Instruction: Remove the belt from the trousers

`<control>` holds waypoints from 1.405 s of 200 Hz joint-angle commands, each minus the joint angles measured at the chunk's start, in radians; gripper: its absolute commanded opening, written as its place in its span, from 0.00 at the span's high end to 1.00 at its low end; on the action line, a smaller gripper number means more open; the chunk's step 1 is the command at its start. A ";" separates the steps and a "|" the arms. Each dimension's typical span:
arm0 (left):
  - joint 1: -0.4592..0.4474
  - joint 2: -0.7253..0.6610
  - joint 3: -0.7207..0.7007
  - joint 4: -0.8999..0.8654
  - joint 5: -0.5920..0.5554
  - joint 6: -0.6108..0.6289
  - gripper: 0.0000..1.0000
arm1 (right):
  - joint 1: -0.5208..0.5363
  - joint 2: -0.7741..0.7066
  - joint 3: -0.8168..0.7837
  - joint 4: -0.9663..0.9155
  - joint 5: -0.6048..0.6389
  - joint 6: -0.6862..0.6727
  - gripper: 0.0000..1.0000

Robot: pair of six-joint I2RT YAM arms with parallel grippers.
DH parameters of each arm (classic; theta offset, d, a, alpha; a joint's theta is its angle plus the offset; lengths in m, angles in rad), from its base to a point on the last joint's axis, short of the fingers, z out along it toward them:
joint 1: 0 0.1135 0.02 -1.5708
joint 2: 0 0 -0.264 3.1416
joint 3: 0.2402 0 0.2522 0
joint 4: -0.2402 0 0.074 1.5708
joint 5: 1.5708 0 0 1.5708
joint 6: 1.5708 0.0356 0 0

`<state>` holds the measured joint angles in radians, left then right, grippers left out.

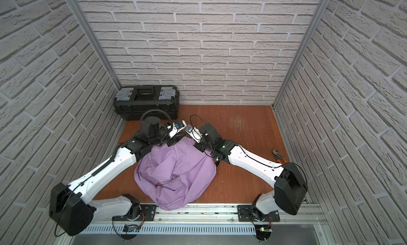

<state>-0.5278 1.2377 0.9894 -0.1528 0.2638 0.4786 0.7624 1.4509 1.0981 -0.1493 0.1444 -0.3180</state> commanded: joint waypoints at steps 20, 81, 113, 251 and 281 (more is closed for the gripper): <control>0.008 -0.002 -0.071 0.077 0.065 0.042 0.40 | 0.022 -0.055 -0.024 0.122 -0.031 0.006 0.97; 0.099 -0.063 -0.093 0.061 0.163 0.075 0.41 | 0.006 -0.062 -0.024 0.111 -0.057 0.030 0.97; 0.031 -0.034 -0.072 -0.006 0.055 0.215 0.42 | 0.005 -0.064 -0.018 0.103 -0.063 0.036 0.97; -0.012 0.037 -0.065 0.223 -0.146 0.090 1.00 | 0.003 -0.062 -0.048 0.099 -0.035 0.026 0.97; 0.081 -0.026 -0.116 0.328 -0.096 -0.069 1.00 | -0.003 -0.067 -0.077 0.116 -0.028 0.030 0.97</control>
<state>-0.5243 1.2850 0.8986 -0.0196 0.1616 0.5865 0.7490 1.4208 1.0588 -0.0555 0.1303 -0.2661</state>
